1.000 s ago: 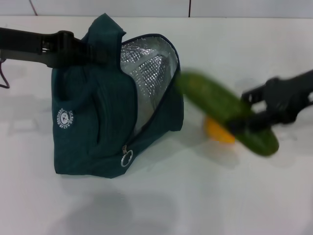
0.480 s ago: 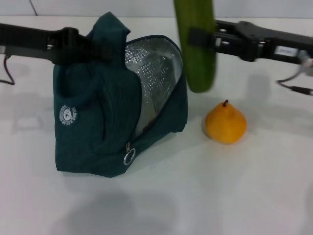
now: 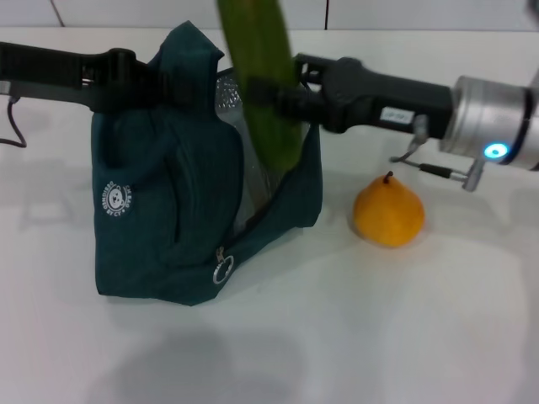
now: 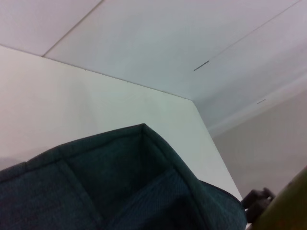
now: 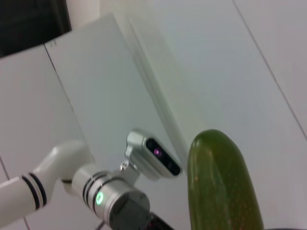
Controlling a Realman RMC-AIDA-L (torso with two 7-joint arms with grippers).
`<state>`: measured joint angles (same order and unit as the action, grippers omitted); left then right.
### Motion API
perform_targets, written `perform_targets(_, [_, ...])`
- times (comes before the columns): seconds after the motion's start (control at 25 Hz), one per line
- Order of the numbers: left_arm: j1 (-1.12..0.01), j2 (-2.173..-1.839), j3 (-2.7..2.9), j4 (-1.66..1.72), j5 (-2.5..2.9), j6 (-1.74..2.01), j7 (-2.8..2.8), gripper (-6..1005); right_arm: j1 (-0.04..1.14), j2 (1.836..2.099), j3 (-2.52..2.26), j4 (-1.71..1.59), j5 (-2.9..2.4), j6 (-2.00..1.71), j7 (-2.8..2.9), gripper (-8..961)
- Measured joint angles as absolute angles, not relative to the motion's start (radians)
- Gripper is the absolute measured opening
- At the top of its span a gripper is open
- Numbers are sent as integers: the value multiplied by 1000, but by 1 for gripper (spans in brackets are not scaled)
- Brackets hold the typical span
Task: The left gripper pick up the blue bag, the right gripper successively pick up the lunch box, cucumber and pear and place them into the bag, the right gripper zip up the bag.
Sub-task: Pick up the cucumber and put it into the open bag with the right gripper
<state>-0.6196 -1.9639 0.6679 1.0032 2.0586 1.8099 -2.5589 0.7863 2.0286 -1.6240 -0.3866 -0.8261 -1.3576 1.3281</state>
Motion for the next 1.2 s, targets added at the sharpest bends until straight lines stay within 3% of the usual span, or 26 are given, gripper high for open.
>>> perform_targets(0.36, [-619,-1962,669,1003,2059,1811,-2554,39,778,2029,-1882,-436,-615,-1206,1238,643])
perform_targets(1.2, [-621,-1962,666,1003,2059,1812,-2551,40,717,2029,-1894,-453,-569,-1223,1213,738])
